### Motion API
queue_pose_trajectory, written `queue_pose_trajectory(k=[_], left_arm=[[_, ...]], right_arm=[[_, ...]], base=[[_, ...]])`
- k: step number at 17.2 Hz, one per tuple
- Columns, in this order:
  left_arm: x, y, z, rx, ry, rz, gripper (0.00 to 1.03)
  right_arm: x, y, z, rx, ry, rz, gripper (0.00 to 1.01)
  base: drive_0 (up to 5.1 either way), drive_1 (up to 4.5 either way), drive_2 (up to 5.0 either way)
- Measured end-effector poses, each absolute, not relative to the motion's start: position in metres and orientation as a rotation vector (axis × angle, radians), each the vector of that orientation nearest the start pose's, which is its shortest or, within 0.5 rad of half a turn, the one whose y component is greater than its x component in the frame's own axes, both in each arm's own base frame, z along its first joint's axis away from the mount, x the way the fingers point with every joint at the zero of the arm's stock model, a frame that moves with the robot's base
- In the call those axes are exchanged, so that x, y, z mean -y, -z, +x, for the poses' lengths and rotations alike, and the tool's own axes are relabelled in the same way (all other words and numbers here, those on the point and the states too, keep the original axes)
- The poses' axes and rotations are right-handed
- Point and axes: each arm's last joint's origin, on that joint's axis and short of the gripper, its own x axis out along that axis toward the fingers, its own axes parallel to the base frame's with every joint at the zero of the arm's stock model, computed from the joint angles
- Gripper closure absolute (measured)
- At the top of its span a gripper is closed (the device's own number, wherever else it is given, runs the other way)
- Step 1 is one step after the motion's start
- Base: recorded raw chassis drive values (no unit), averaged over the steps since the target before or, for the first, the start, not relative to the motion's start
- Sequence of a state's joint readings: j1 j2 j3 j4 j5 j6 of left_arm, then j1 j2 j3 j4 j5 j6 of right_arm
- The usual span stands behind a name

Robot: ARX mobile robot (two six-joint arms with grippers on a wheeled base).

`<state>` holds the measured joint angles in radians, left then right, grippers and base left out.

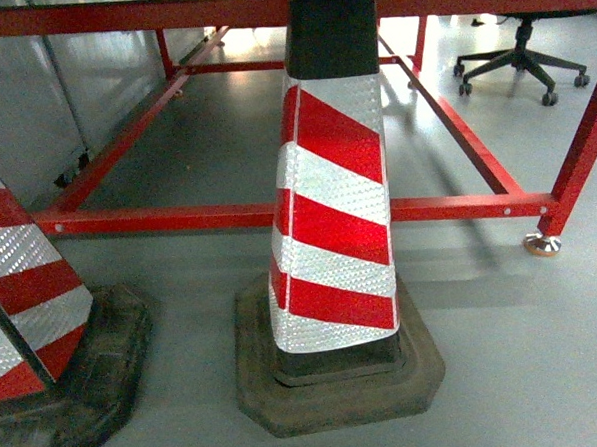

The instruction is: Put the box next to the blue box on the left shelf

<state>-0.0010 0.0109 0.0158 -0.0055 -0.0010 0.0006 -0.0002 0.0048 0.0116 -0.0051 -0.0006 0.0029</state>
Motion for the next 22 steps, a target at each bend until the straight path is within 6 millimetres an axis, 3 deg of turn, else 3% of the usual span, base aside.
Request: queue_pose_trajectory(k=[22], left_arm=[[0.0,-0.1675,0.0974,-0.001,-0.001,0.001,0.05]], right_arm=[[0.0,-0.1666,0.0973,0.001,0.0,0.002,0.03]], base=[[0.0,0.0,0.0]])
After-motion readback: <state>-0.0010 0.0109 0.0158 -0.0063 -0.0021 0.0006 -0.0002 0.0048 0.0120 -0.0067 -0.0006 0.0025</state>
